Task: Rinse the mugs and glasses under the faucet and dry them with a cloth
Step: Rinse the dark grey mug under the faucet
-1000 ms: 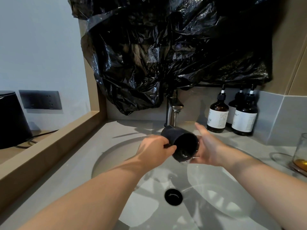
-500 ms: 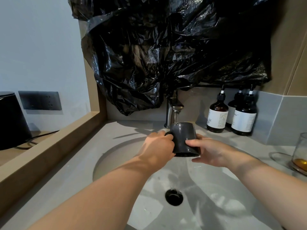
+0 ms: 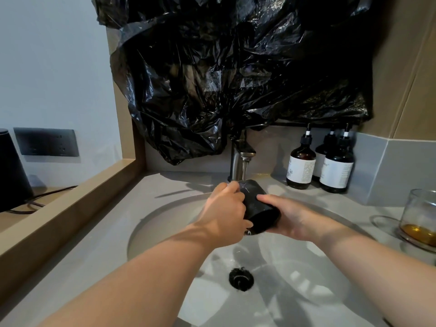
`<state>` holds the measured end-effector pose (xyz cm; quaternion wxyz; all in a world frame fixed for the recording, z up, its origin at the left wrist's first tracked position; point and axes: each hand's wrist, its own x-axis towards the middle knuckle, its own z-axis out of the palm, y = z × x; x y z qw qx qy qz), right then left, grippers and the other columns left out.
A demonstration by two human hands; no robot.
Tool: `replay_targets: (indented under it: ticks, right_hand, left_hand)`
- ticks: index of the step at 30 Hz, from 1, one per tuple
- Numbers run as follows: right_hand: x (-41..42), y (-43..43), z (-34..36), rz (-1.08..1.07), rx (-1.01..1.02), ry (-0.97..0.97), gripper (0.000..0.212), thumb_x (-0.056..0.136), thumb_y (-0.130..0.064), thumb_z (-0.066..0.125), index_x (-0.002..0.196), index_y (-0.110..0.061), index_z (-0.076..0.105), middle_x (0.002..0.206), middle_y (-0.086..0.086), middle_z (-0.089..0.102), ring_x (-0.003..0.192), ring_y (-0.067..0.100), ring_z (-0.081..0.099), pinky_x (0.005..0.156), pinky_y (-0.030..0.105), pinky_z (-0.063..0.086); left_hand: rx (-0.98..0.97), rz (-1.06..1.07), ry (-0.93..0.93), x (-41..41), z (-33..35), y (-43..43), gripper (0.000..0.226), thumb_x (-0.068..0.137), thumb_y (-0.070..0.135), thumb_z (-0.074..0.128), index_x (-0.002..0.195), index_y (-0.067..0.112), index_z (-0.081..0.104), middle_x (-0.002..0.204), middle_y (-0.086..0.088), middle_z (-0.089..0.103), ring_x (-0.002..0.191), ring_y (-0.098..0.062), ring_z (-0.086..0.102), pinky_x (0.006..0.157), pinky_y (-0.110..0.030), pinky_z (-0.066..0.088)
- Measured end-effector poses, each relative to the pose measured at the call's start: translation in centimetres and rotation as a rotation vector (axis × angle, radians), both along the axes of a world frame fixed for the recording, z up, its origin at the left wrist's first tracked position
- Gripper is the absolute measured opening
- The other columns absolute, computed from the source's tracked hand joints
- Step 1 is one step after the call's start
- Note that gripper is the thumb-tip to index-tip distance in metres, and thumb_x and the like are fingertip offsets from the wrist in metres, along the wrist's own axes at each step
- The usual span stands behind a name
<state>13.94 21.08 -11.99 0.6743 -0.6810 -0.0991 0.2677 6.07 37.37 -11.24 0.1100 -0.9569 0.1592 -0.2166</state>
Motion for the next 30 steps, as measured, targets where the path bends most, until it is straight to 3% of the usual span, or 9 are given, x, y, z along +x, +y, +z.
replay_targets:
  ticks: [3, 7, 12, 19, 22, 24, 26, 28, 30]
  right_hand:
    - [-0.3, 0.0, 0.2, 0.000, -0.048, -0.028, 0.044, 0.085, -0.039, 0.062, 0.120, -0.011, 0.060, 0.114, 0.017, 0.067, 0.106, 0.031, 0.064, 0.088, 0.044, 0.054]
    - [-0.5, 0.1, 0.9, 0.007, -0.171, -0.041, 0.049, 0.086, -0.052, 0.055, 0.117, -0.014, 0.061, 0.112, 0.017, 0.065, 0.096, 0.030, 0.066, 0.079, 0.039, 0.056]
    - [-0.4, 0.5, 1.8, -0.007, -0.338, 0.035, 0.058, 0.090, -0.058, 0.042, 0.115, -0.007, 0.055, 0.093, 0.019, 0.059, 0.068, 0.030, 0.058, 0.071, 0.037, 0.053]
    - [0.4, 1.0, 3.1, -0.104, -0.384, -0.027, 0.066, 0.091, -0.060, 0.038, 0.122, -0.004, 0.054, 0.089, 0.015, 0.056, 0.071, 0.026, 0.056, 0.068, 0.035, 0.050]
    - [0.2, 1.6, 5.3, -0.226, -0.425, -0.278, 0.054, 0.095, -0.050, 0.043, 0.124, -0.005, 0.053, 0.101, 0.013, 0.062, 0.087, 0.027, 0.060, 0.083, 0.040, 0.050]
    - [0.6, 1.8, 7.6, -0.344, -0.577, -0.696, 0.045, 0.097, -0.038, 0.046, 0.134, -0.012, 0.045, 0.126, 0.011, 0.056, 0.112, 0.025, 0.054, 0.097, 0.035, 0.041]
    - [1.0, 2.1, 10.3, -0.376, -0.669, -1.054, 0.047, 0.097, -0.032, 0.046, 0.141, -0.016, 0.038, 0.143, 0.006, 0.041, 0.130, 0.022, 0.039, 0.104, 0.033, 0.032]
    - [1.6, 2.6, 12.3, -0.307, -0.726, -1.181, 0.052, 0.098, -0.031, 0.044, 0.146, -0.017, 0.029, 0.151, 0.003, 0.029, 0.140, 0.021, 0.025, 0.109, 0.035, 0.027]
    - [2.2, 3.3, 13.4, -0.204, -0.804, -1.153, 0.058, 0.099, -0.035, 0.041, 0.150, -0.016, 0.020, 0.157, 0.002, 0.020, 0.145, 0.020, 0.013, 0.113, 0.036, 0.021]
  left_hand:
    - [-0.359, 0.005, 0.133, 0.1, -0.1, -0.1, 0.037, 0.089, 0.047, 0.053, 0.084, 0.015, 0.071, 0.084, 0.004, 0.044, 0.102, -0.019, 0.044, 0.088, -0.029, 0.039]
    - [-0.841, 0.176, 0.271, -0.2, 0.6, -0.3, 0.046, 0.085, 0.050, 0.060, 0.053, 0.018, 0.051, 0.060, 0.002, 0.050, 0.065, -0.017, 0.051, 0.059, -0.027, 0.038]
    - [-1.444, 0.336, 0.457, -0.3, 0.8, 0.5, 0.044, 0.085, 0.051, 0.063, 0.058, 0.017, 0.053, 0.061, 0.002, 0.056, 0.067, -0.015, 0.053, 0.067, -0.026, 0.045]
    - [-1.981, 0.237, 0.694, -0.7, 1.2, 0.9, 0.036, 0.096, 0.030, 0.055, 0.065, 0.014, 0.046, 0.062, -0.001, 0.054, 0.065, -0.015, 0.053, 0.067, -0.031, 0.052]
    - [-2.109, 0.205, 0.664, -0.6, 1.7, 0.6, 0.037, 0.098, 0.025, 0.052, 0.064, 0.011, 0.046, 0.061, -0.004, 0.051, 0.062, -0.016, 0.052, 0.063, -0.031, 0.053]
    - [-2.017, 0.231, 0.594, -0.4, 1.7, 0.1, 0.036, 0.097, 0.023, 0.054, 0.065, 0.009, 0.047, 0.064, -0.006, 0.052, 0.062, -0.016, 0.053, 0.065, -0.033, 0.057]
    - [-1.612, 0.274, 0.495, -0.4, 1.4, -0.3, 0.038, 0.097, 0.027, 0.054, 0.063, 0.009, 0.051, 0.069, -0.007, 0.058, 0.067, -0.021, 0.059, 0.078, -0.036, 0.057]
    - [-1.047, 0.262, 0.359, -0.6, 1.1, -0.6, 0.037, 0.095, 0.033, 0.051, 0.066, 0.013, 0.056, 0.076, -0.007, 0.061, 0.077, -0.024, 0.059, 0.076, -0.031, 0.049]
    - [-0.681, 0.171, 0.249, -1.1, 1.1, -0.8, 0.031, 0.095, 0.034, 0.048, 0.074, 0.014, 0.059, 0.079, -0.004, 0.058, 0.083, -0.025, 0.056, 0.069, -0.028, 0.039]
